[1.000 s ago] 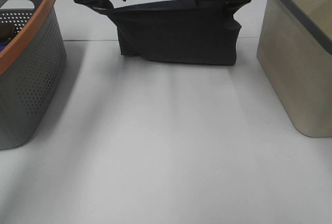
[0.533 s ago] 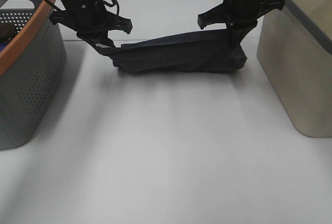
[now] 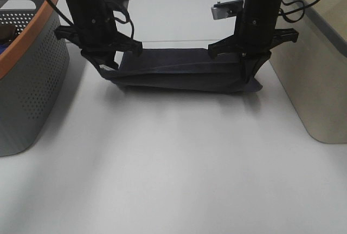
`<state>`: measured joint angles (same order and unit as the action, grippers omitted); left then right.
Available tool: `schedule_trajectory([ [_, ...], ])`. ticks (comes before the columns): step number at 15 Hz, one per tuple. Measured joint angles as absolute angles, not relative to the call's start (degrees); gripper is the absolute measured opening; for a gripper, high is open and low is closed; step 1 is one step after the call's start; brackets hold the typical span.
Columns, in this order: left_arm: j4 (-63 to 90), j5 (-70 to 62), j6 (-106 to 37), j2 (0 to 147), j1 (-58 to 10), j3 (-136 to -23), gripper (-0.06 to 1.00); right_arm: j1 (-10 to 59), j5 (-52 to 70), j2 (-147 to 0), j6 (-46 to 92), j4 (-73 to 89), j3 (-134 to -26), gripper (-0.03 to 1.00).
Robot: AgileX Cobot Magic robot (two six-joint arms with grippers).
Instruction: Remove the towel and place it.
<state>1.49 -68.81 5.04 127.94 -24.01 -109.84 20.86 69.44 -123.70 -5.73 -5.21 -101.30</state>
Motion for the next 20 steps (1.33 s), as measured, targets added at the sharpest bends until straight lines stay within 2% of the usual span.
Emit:
schedule_trajectory([
  [4,3.7,-68.8,6.0,127.9,-24.7,-99.7,0.00,21.0,69.3,-123.7,-5.0,-1.1,-95.7,0.00],
  [9,4.0,-68.7,6.0,127.8,-28.0,-92.8,0.00,21.0,69.4,-123.7,-3.2,1.5,-87.9,0.00],
  [10,4.3,-68.6,6.0,127.8,-28.1,-91.7,0.00,21.0,69.4,-123.7,-2.9,1.7,-87.0,0.04],
  [11,3.6,-68.9,6.0,127.8,-28.1,-90.9,0.06,21.0,69.5,-123.7,-2.8,1.5,-86.8,0.19],
  [12,3.5,-69.0,6.0,127.8,-28.1,-90.5,0.18,20.9,69.6,-123.7,-2.8,1.7,-86.7,0.35],
  [13,3.6,-69.1,6.0,127.8,-28.1,-90.5,0.35,20.9,69.6,-123.7,-2.6,2.7,-86.7,0.52],
  [14,3.8,-69.1,6.0,127.5,-28.1,-90.5,0.52,20.9,69.6,-123.7,-1.8,3.9,-86.7,0.58],
  [15,4.0,-69.1,6.0,127.0,-28.1,-90.4,0.67,20.9,69.6,-123.7,-0.9,5.6,-86.7,0.71],
  [16,4.1,-69.1,5.9,126.1,-28.1,-90.4,0.74,20.9,69.6,-123.7,-0.7,6.8,-86.7,0.73],
  [20,4.2,-69.1,5.2,122.7,-28.1,-90.4,0.78,20.9,69.7,-121.3,-0.6,7.7,-86.7,0.75],
])
